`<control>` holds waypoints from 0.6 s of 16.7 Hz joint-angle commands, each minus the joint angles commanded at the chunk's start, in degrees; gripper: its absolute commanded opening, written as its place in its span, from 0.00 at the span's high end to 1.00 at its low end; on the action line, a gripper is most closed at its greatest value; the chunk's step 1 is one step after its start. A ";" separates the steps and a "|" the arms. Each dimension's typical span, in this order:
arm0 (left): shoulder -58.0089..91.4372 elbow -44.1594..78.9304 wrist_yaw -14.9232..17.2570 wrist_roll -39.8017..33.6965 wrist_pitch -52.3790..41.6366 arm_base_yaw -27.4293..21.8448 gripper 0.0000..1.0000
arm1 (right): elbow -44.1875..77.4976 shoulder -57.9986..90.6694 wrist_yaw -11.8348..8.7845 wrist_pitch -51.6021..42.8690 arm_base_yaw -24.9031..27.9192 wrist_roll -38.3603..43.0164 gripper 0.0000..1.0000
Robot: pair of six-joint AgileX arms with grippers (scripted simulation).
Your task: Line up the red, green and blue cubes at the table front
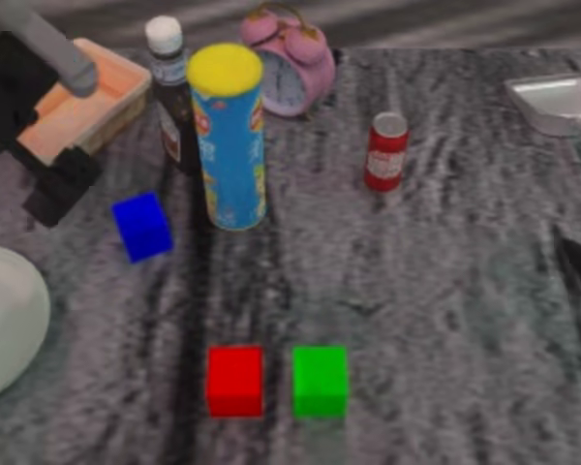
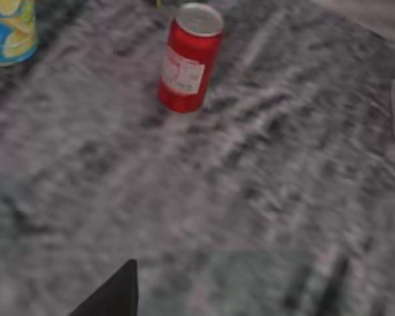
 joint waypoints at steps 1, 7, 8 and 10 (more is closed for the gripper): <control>6.00 4.58 0.01 2.27 -3.10 -0.62 0.00 | -4.14 -5.43 0.11 2.70 -2.09 1.68 0.00; 32.82 27.73 0.05 13.34 -17.58 -3.59 0.00 | -25.97 -33.43 1.38 16.71 -12.94 10.77 0.00; 35.78 30.59 0.05 14.61 -19.12 -3.93 0.00 | -28.45 -36.39 1.61 18.30 -14.17 11.84 0.00; 40.28 34.88 0.05 16.50 -21.35 -4.42 0.00 | -32.29 -40.77 1.99 20.76 -16.07 13.52 0.00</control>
